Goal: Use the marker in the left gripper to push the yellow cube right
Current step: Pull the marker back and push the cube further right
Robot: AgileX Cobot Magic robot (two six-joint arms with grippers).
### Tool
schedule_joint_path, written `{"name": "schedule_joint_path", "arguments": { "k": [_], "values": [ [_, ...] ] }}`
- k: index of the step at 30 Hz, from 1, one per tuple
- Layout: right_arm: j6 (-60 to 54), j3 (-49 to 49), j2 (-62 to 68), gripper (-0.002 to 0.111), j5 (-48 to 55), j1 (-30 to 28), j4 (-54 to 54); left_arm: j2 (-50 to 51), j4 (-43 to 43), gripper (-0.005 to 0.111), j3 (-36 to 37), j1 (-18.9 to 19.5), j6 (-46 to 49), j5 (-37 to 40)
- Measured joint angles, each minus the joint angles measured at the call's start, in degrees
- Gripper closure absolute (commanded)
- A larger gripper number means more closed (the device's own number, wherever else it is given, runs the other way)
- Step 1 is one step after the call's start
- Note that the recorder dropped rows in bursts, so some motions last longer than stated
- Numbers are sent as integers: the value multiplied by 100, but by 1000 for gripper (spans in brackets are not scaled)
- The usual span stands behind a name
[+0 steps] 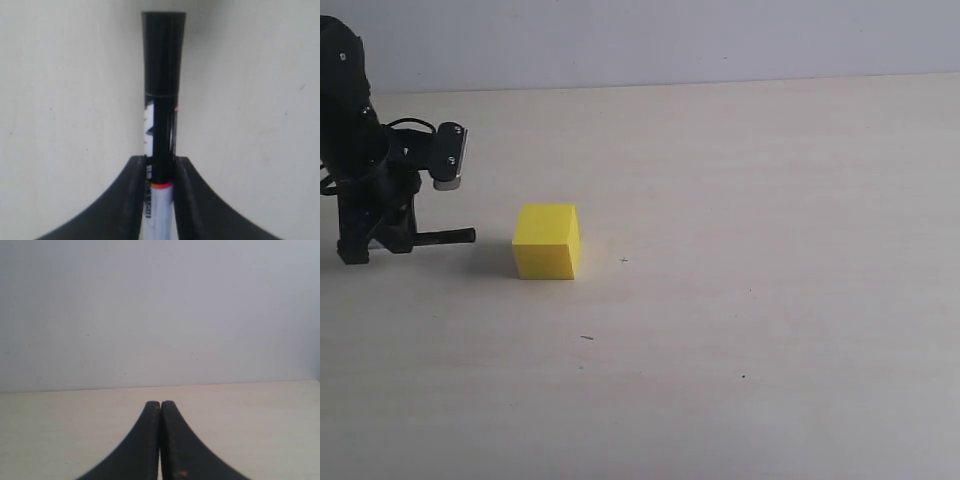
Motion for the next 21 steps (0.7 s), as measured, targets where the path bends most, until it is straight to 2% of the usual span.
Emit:
{"name": "schedule_joint_path", "arguments": {
  "k": [5,10,18,21],
  "values": [
    [0,0,0,108,0,0,0,0,49,107,-24,-28,244,30],
    [0,0,0,108,0,0,0,126,25,107,-318,-240,278,158],
    [0,0,0,108,0,0,0,484,-19,107,-703,-1035,403,222],
    [0,0,0,108,0,0,0,494,-70,107,-862,-1138,403,349]
  ]
}}
